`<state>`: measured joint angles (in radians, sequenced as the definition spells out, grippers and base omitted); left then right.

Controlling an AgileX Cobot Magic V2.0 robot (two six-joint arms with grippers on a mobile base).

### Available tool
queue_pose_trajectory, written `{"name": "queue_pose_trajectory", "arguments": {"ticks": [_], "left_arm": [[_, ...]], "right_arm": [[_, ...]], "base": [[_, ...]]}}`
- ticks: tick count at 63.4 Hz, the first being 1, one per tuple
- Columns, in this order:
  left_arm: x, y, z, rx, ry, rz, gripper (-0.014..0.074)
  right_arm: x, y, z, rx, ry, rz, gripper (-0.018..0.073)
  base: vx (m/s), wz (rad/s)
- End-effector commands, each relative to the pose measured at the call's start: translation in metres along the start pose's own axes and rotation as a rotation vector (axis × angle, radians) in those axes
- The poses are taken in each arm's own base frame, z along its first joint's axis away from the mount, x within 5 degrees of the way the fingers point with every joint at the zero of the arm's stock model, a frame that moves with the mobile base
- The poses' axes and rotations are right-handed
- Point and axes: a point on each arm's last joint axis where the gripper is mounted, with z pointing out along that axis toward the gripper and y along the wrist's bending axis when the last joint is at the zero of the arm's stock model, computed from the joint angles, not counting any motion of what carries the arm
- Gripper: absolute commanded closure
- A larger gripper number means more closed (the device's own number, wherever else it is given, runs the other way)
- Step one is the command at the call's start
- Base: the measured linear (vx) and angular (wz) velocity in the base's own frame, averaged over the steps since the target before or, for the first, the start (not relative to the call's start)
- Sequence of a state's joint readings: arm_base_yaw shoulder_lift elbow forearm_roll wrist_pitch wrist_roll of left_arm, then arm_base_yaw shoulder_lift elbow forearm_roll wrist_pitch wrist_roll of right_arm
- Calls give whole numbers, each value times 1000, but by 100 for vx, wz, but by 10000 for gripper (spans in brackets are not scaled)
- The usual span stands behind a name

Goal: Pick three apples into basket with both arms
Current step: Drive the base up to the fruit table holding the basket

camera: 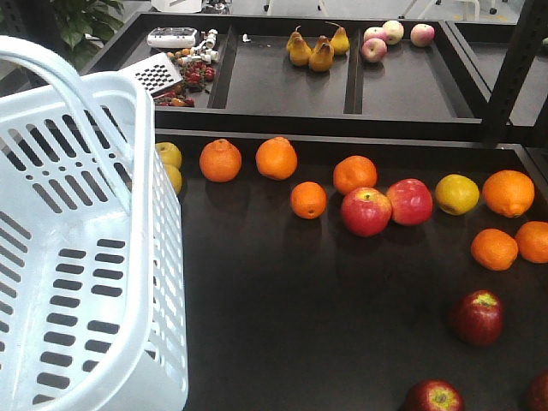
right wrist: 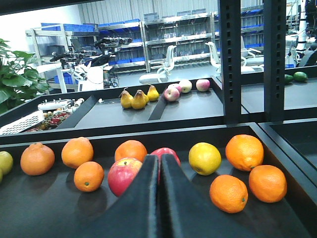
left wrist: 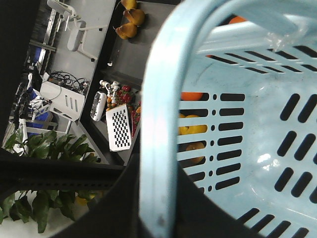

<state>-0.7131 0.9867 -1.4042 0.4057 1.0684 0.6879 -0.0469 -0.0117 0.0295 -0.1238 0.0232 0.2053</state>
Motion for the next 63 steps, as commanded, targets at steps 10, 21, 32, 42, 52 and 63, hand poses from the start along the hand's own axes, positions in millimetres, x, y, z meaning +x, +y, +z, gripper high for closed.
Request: {"name": "queue_pose_trajectory", "arguments": {"ticks": [10, 21, 32, 42, 52, 63], "left_arm": [[-5, 12, -9, -92, -69, -12, 603], [-5, 12, -9, -92, -69, -12, 603], [-5, 12, -9, -92, -69, -12, 603], [-5, 12, -9, -92, -69, -12, 603], [-5, 12, -9, -92, -69, -12, 603], [-5, 12, -9, -92, -69, -12, 603]], "right_arm": [[-3, 1, -1, -16, -75, -11, 568], [-3, 1, -1, -16, -75, -11, 568], [-3, 1, -1, -16, -75, -11, 568], [-3, 1, -1, -16, -75, -11, 568], [-3, 1, -1, -16, -75, -11, 568], [-3, 1, -1, -16, -75, -11, 568]], "base": [[0, -4], [0, -5], [0, -4], [0, 0], [0, 0], [0, 0]]}}
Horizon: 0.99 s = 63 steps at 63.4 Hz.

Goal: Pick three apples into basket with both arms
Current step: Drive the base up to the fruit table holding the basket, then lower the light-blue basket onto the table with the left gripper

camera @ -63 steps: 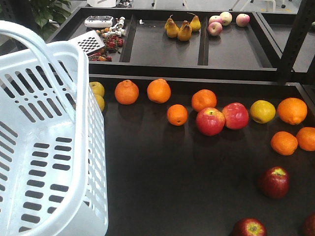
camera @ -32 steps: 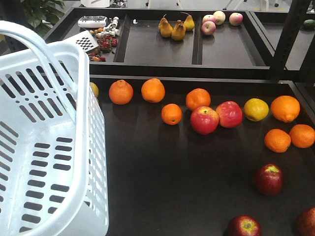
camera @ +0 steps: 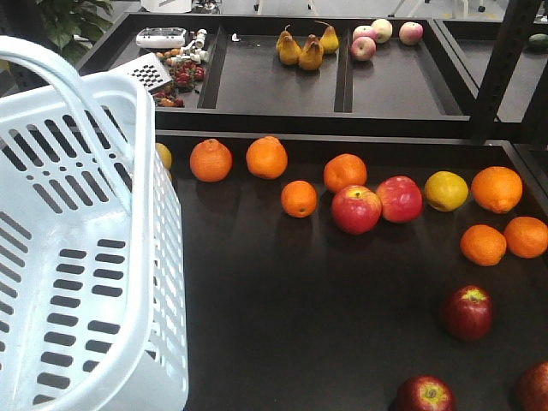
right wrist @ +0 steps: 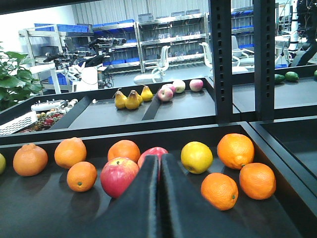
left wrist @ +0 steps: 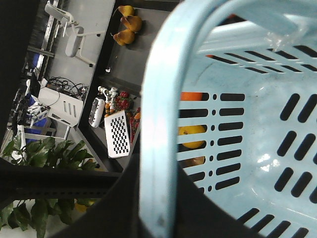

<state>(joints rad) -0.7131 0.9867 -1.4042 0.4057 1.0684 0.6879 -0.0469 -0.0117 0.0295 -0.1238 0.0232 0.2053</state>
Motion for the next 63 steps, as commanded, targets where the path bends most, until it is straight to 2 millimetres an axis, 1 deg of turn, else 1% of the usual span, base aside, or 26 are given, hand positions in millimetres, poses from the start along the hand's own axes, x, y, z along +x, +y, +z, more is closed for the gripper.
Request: {"name": "queue_pose_trajectory", "arguments": {"ticks": [1, 30, 36, 40, 48, 58, 63], "left_arm": [[-5, 12, -9, -92, -69, -12, 603], [-9, 13, -7, -105, -89, -9, 603], [-11, 12, 1, -89, -76, -3, 603], [-13, 9, 11, -65, -53, 7, 603], [-18, -4, 47, -43, -24, 80, 603], [-30, -28, 95, -63, -110, 178, 603], [-34, -43, 119, -41, -145, 205, 603]], "right_arm": [[-3, 1, -1, -16, -75, -11, 568], [-3, 1, -1, -16, -75, -11, 568], [-3, 1, -1, -16, -75, -11, 568], [-3, 1, -1, -16, -76, -11, 568], [-3, 1, -1, -16, -76, -11, 568], [-3, 1, -1, -16, -76, -11, 568], [-3, 1, -1, -16, -76, -11, 568]], "base": [[0, 0], [0, 0], [0, 0], [0, 0], [0, 0], [0, 0], [0, 0]]}}
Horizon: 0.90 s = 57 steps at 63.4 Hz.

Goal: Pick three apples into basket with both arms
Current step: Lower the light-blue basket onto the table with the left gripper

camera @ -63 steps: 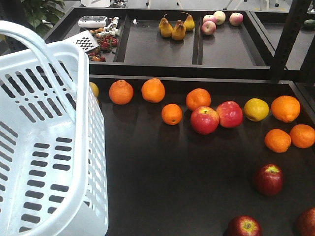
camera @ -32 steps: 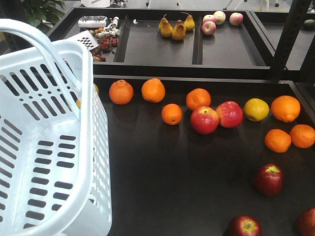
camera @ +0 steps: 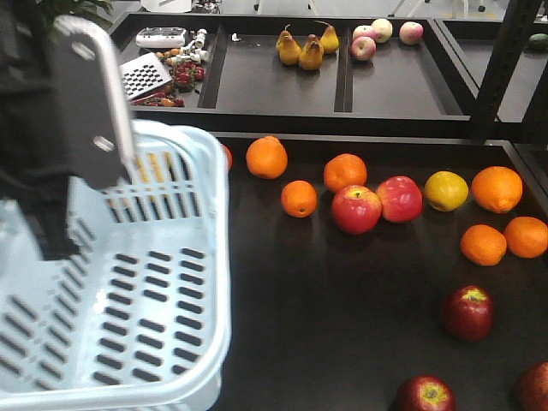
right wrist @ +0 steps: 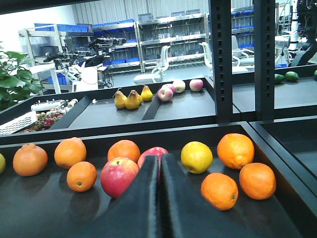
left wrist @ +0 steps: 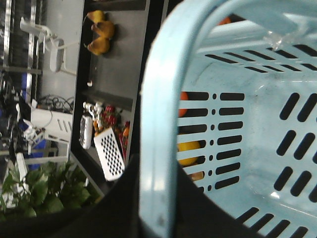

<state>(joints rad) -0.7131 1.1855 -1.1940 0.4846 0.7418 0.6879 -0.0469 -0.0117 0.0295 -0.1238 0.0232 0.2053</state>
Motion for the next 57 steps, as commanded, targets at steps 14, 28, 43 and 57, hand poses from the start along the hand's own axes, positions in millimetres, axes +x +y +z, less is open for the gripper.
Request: {"name": "queue_pose_trajectory", "arguments": {"ticks": [14, 28, 43, 57], "left_arm": [[-9, -7, 77, -79, -167, -45, 603], [-10, -19, 124, -66, -201, -41, 603], [-14, -38, 161, -28, -226, -22, 603], [-11, -54, 183, 30, -196, 17, 603]], "right_arm": [[-3, 1, -1, -16, -76, -11, 568], [-3, 1, -1, -16, -76, -11, 568], [-3, 1, -1, -16, -76, -11, 568], [-3, 1, -1, -16, -75, -11, 568]], "base": [[0, 0], [0, 0], [0, 0], [0, 0]]}}
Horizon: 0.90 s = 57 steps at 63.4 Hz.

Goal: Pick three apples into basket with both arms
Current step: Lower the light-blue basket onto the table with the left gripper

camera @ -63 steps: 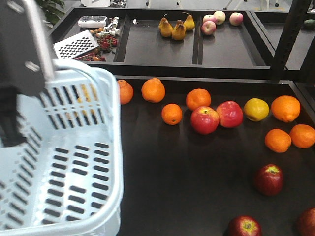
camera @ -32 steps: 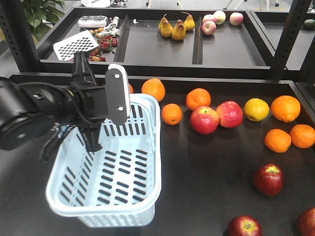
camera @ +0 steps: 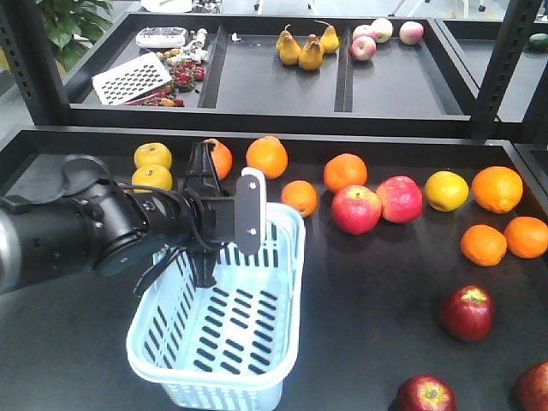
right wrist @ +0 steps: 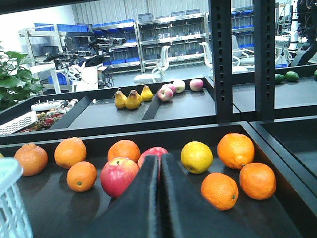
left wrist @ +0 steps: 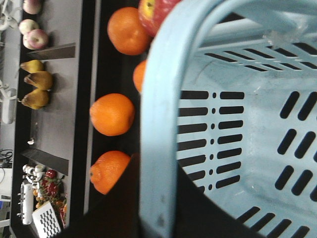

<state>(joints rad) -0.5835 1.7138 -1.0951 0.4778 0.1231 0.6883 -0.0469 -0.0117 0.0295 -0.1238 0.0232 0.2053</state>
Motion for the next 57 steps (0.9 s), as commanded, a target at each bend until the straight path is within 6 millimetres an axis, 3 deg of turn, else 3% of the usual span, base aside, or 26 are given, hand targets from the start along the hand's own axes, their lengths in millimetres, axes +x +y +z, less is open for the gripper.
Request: {"name": "queue_pose_trajectory", "arguments": {"ticks": [1, 13, 34, 42, 57], "left_arm": [[-11, 20, -11, -102, -83, -13, 603], [-8, 13, 0, -62, -58, -64, 603], [-7, 11, 2, -47, -46, -113, 560], [-6, 10, 2, -40, -37, -114, 454], [-3, 7, 2, -12, 3, -116, 87]], "right_arm": [[-3, 1, -1, -16, -75, -11, 568], [-3, 1, -1, -16, -75, -11, 568], [-3, 1, -1, -16, -75, -11, 568], [-3, 1, -1, -16, -75, -11, 568], [-3, 1, -1, -16, -75, -11, 568]], "base": [[0, 0], [0, 0], [0, 0], [0, 0], [0, 0]]}}
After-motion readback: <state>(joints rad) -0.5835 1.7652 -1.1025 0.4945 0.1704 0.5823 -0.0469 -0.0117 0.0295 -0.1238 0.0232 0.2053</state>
